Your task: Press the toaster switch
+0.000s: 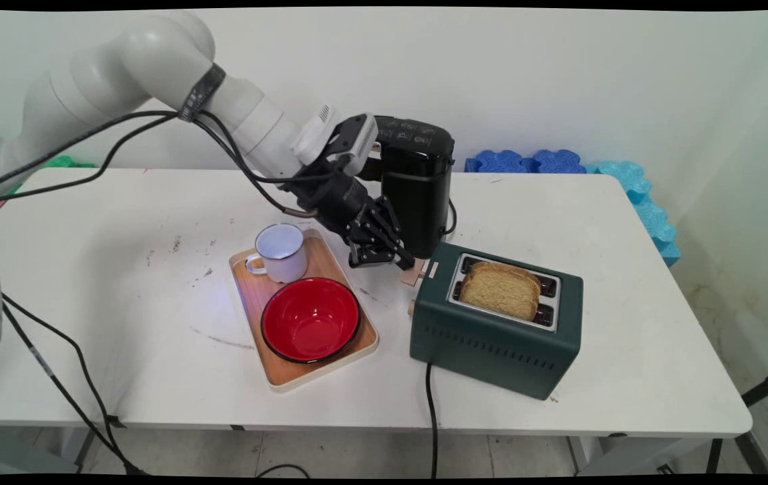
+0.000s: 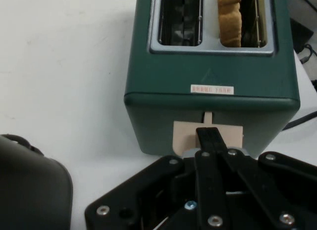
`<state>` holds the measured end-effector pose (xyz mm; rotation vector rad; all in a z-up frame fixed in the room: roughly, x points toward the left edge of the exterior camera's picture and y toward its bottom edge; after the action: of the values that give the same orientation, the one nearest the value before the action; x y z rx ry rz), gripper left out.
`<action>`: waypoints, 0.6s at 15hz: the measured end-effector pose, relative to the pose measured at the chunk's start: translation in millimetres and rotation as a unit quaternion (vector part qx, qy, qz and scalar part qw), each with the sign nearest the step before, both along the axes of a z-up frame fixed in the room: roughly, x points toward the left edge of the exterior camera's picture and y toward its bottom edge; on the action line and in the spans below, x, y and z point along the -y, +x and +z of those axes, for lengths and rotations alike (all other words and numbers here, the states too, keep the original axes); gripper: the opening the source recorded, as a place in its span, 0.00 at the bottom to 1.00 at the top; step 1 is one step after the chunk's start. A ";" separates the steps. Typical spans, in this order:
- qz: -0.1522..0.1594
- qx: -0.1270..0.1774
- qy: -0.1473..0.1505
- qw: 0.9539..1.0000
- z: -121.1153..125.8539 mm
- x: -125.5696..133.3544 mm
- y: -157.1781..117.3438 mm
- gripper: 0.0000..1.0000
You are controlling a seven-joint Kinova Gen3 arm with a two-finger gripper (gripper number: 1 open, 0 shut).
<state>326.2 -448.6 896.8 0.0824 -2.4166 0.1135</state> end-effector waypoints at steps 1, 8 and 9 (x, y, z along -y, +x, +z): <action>-0.001 -0.002 0.001 1.000 -1.5 0.6 -1.1 0.00; -0.005 -0.008 0.006 1.000 -15.3 7.2 -6.3 0.00; -0.006 -0.008 0.006 1.000 -17.7 8.1 -6.2 0.00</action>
<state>320.0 -456.7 879.2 0.0737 -2.4022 0.0929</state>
